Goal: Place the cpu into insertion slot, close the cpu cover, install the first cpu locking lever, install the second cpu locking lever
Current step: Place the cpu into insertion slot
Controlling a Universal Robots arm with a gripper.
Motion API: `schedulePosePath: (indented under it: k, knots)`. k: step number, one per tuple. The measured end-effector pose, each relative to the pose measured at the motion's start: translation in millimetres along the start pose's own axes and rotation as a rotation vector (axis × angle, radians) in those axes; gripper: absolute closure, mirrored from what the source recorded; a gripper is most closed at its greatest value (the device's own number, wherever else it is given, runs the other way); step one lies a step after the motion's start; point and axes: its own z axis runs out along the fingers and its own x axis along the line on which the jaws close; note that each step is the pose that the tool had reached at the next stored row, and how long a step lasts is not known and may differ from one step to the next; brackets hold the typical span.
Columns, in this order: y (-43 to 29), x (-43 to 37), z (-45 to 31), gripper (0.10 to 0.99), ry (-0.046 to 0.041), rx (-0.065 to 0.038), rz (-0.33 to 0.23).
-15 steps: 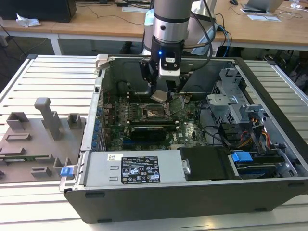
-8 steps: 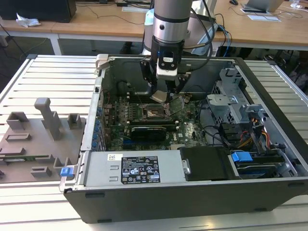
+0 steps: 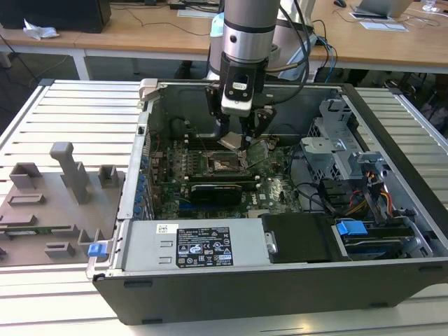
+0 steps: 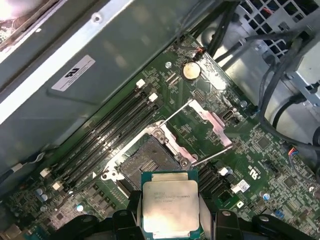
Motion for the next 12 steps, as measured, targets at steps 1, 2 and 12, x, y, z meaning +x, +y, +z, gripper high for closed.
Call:
schedulePosePath:
  k: [1, 2, 12]
  knots:
    - [0.0, 0.0, 0.1, 0.545, -0.0008, 0.002, 0.026]
    - [0.0, 0.0, 0.3, 0.545, -0.002, 0.004, 0.05]
    - [0.0, 0.0, 0.7, 0.545, -0.0093, 0.014, 0.148]
